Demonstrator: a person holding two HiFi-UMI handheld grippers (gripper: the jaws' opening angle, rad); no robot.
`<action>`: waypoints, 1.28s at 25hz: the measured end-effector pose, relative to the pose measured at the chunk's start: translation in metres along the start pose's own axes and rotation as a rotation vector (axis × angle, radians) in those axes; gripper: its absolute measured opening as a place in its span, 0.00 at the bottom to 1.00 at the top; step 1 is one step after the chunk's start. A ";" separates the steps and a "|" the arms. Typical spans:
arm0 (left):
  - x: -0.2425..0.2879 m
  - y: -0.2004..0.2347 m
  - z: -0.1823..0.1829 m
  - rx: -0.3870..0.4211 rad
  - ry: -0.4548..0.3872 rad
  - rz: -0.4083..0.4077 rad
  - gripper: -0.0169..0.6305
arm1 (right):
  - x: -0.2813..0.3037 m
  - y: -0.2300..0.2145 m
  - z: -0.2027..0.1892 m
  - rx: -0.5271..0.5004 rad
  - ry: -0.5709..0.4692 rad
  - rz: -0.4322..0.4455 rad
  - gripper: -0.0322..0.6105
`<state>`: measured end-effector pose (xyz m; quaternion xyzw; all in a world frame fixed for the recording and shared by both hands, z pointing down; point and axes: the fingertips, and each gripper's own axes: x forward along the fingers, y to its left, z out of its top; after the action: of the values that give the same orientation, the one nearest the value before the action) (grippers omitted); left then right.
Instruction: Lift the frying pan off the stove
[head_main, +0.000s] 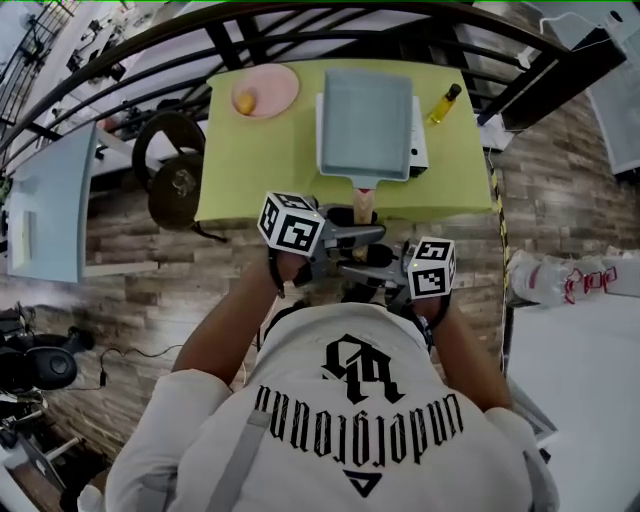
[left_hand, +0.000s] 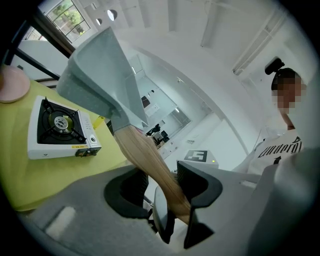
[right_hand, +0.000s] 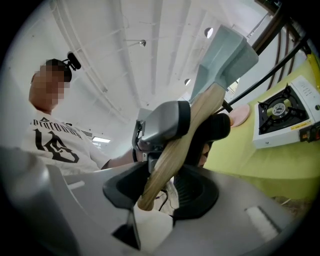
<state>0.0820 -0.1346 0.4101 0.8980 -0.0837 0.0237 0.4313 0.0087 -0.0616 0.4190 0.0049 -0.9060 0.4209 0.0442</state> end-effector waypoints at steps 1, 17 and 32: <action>-0.010 -0.003 -0.005 0.002 0.006 -0.005 0.33 | 0.009 0.004 -0.005 -0.002 -0.004 -0.005 0.30; -0.134 -0.053 -0.094 0.033 0.077 -0.060 0.33 | 0.130 0.078 -0.080 -0.015 -0.097 -0.060 0.31; -0.173 -0.094 -0.178 -0.010 0.103 -0.097 0.33 | 0.166 0.128 -0.158 0.029 -0.111 -0.087 0.31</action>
<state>-0.0670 0.0844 0.4289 0.8965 -0.0182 0.0485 0.4401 -0.1510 0.1463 0.4366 0.0682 -0.8999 0.4305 0.0118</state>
